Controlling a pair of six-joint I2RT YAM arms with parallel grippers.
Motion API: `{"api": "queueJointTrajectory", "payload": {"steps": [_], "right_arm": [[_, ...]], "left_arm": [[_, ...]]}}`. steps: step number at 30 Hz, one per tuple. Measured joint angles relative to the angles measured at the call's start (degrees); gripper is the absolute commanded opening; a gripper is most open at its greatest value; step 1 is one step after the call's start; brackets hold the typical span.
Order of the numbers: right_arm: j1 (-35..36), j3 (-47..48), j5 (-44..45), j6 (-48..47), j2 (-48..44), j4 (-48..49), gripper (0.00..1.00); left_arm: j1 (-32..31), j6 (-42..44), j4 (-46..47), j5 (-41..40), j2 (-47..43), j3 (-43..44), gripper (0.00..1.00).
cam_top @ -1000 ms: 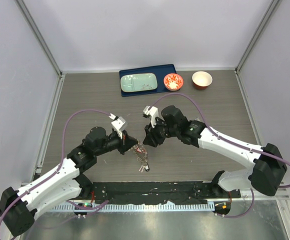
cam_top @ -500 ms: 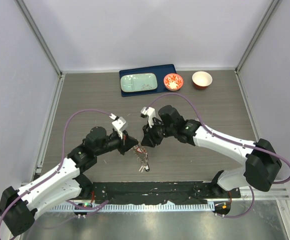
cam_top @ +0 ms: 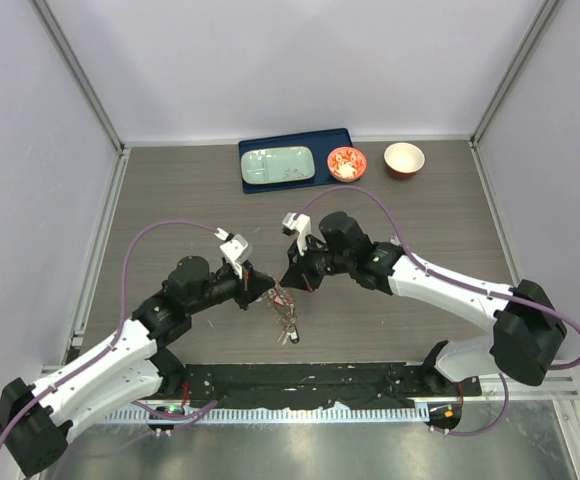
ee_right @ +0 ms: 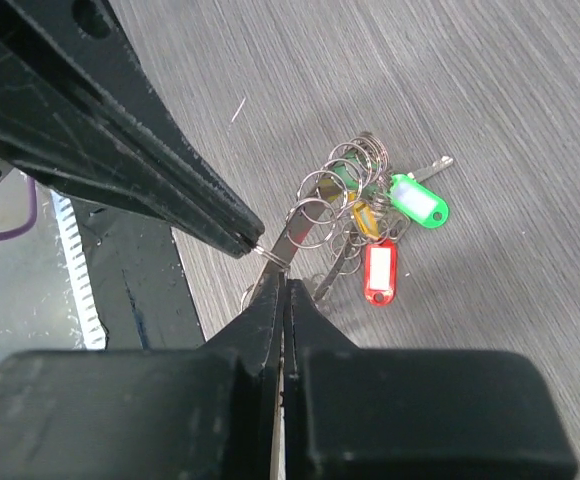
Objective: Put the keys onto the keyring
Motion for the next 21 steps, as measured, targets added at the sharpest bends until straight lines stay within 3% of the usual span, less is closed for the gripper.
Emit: {"api": "queueJointTrajectory", "payload": {"steps": [15, 16, 21], "right_arm": [[-0.4, -12.4, 3.3, 0.9, -11.5, 14.5, 0.01], [-0.4, -12.6, 3.3, 0.8, -11.4, 15.2, 0.01], [-0.4, -13.3, 3.1, -0.5, -11.5, 16.6, 0.01]], "left_arm": [[0.0, -4.1, 7.6, -3.8, -6.7, -7.2, 0.00], [0.0, -4.6, 8.2, -3.8, -6.6, -7.5, 0.02], [0.0, -4.3, 10.3, -3.7, -5.9, -8.8, 0.35]]}}
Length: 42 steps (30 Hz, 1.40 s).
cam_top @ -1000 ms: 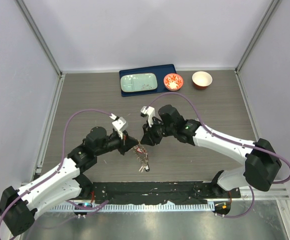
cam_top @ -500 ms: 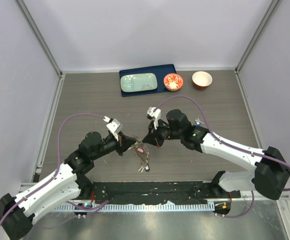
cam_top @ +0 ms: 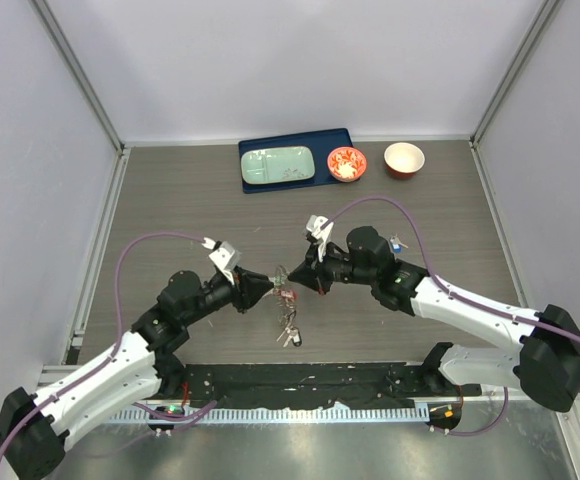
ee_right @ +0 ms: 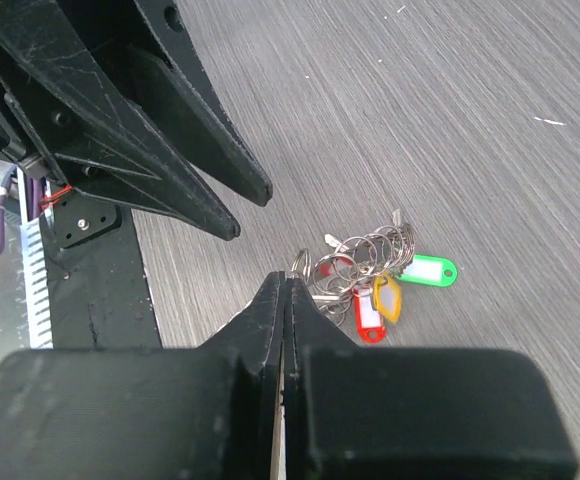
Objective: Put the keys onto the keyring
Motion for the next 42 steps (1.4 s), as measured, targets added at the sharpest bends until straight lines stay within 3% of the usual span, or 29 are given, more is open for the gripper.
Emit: {"api": "queueJointTrajectory", "payload": {"steps": [3, 8, 20, 25, 42], "right_arm": [[0.0, 0.0, -0.2, -1.6, -0.2, -0.1, 0.01], [0.0, 0.0, -0.7, -4.5, -1.4, -1.4, 0.01], [0.0, 0.0, -3.0, -7.8, -2.0, -3.3, 0.01], [0.0, 0.0, -3.5, -8.1, -2.0, -3.3, 0.01], [0.0, -1.4, -5.4, -8.6, -3.3, -2.6, 0.01]], "left_arm": [[0.0, 2.7, 2.2, 0.5, 0.3, -0.7, 0.45], [0.0, 8.9, 10.0, 2.4, 3.7, -2.6, 0.47], [0.0, 24.8, 21.2, 12.2, 15.8, -3.1, 0.34], [0.0, 27.5, 23.1, 16.2, 20.6, -2.2, 0.26], [0.3, 28.4, 28.3, 21.1, 23.3, -1.3, 0.32]]}}
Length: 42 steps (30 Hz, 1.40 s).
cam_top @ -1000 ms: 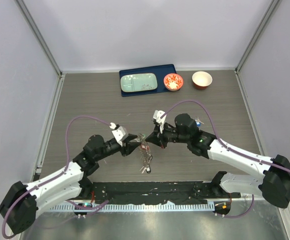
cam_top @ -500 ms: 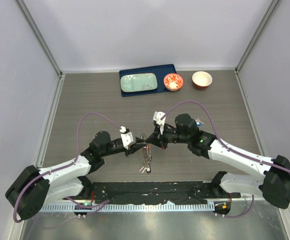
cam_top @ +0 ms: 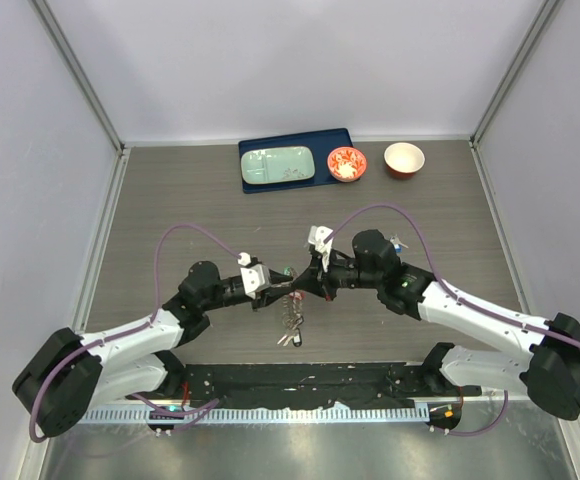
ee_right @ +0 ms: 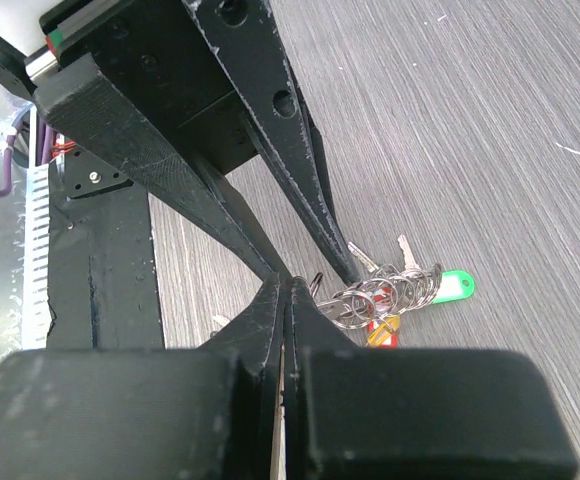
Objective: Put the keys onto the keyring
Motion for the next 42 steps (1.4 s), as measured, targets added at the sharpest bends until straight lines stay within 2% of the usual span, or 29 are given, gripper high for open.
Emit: {"api": "queueJointTrajectory", "payload": {"steps": [2, 3, 9, 19, 23, 24, 27, 31, 42], "right_arm": [[0.0, -0.1, -0.1, 0.0, -0.1, 0.2, 0.01], [0.0, -0.2, -0.2, 0.0, -0.1, 0.3, 0.01], [0.0, -0.6, -0.4, 0.0, -0.4, 0.8, 0.01], [0.0, -2.1, 0.2, 0.0, -2.9, 0.9, 0.01], [0.0, -2.4, 0.3, 0.0, -3.2, 1.1, 0.01], [0.0, -2.4, 0.3, 0.0, -3.2, 1.2, 0.01], [0.0, -2.4, 0.2, 0.1, -3.2, 1.3, 0.01], [0.0, -2.8, 0.3, 0.1, -3.5, 1.4, 0.01], [0.0, -5.3, 2.0, 1.2, -6.6, 2.7, 0.01]], "left_arm": [[0.0, 0.0, 0.6, 0.0, -0.1, 0.0, 0.32], [0.0, 0.0, 0.7, 0.0, -0.1, 0.0, 0.28], [0.0, 0.0, 0.8, 1.0, 0.1, 0.0, 0.20], [0.0, 0.0, -1.3, 1.9, -1.5, 0.0, 0.26], [0.0, 0.1, -1.7, 1.9, -2.1, 0.0, 0.17], [0.0, 0.1, -1.8, 1.9, -2.1, 0.0, 0.10], [0.0, 0.0, -2.2, 2.1, -2.0, 0.0, 0.04], [0.0, 0.0, -2.1, 2.9, -1.4, 0.0, 0.00], [0.0, -2.3, -2.2, 1.7, -2.1, 0.2, 0.00]]}}
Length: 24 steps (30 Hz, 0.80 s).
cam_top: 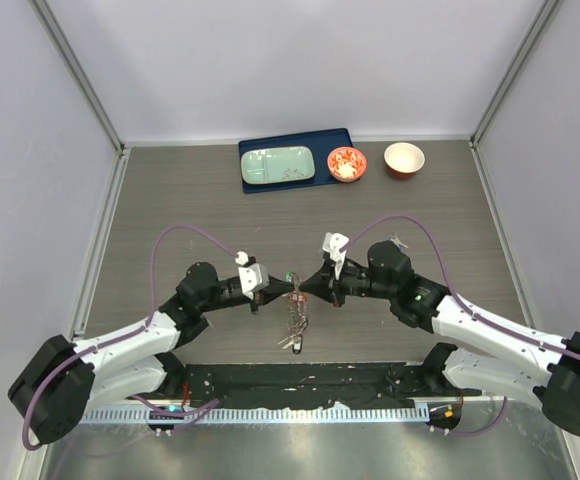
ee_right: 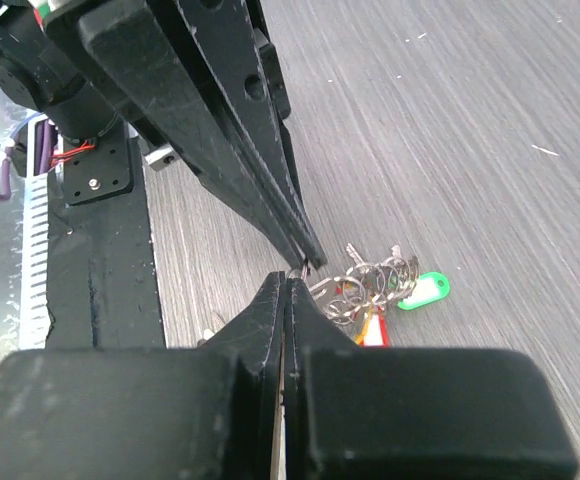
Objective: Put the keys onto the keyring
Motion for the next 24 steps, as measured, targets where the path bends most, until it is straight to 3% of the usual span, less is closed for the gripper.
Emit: {"api": "queueJointTrajectory", "payload": {"steps": [13, 24], "right_arm": [[0.0, -6.0, 2.0, 3.0, -5.3, 3.5, 0.01], [0.0, -6.5, 2.9, 4.4, -5.3, 6.4, 0.01]], "left_arm": [[0.7, -12.2, 1.6, -9.4, -7.5, -4.8, 0.00], [0.8, -13.6, 0.4, -13.2, -11.0, -6.3, 0.00]]}}
